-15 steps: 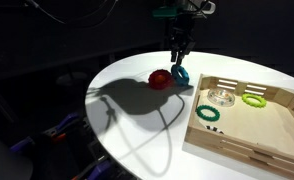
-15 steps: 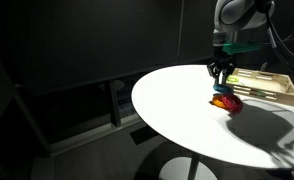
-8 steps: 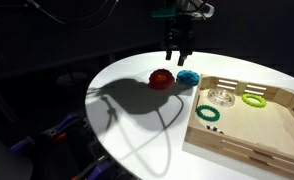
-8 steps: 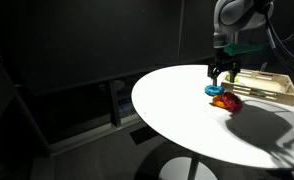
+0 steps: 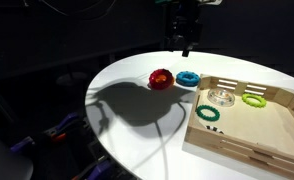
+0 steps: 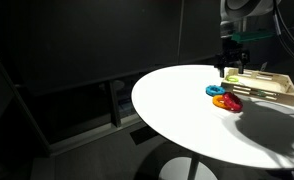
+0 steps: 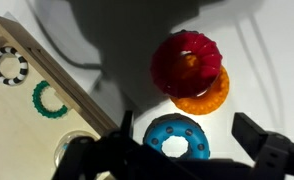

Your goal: Remove the blue ring from the wooden tray and place it on the table

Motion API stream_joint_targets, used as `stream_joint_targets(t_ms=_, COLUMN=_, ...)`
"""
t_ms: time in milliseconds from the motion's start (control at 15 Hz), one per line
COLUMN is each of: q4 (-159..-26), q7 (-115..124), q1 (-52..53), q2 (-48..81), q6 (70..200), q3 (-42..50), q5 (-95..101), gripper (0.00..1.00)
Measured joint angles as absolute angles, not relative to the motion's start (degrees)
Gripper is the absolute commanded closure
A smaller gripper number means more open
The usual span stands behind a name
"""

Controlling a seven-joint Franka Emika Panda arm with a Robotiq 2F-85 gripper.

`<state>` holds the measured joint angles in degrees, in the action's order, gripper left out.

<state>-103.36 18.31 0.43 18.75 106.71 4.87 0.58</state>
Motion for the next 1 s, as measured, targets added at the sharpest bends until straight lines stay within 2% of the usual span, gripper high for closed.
stream_joint_targets(t_ms=600, q4=-103.33, q7=18.14, q1=-1.10, q2=8.96, q6=104.06, q3=5.32, q5=-0.42, gripper=0.00)
stream_joint_targets(t_ms=1000, q4=-103.19, q7=9.87, q1=-2.40, q2=0.85, q6=95.38, q3=5.32, q5=-0.81, gripper=0.00)
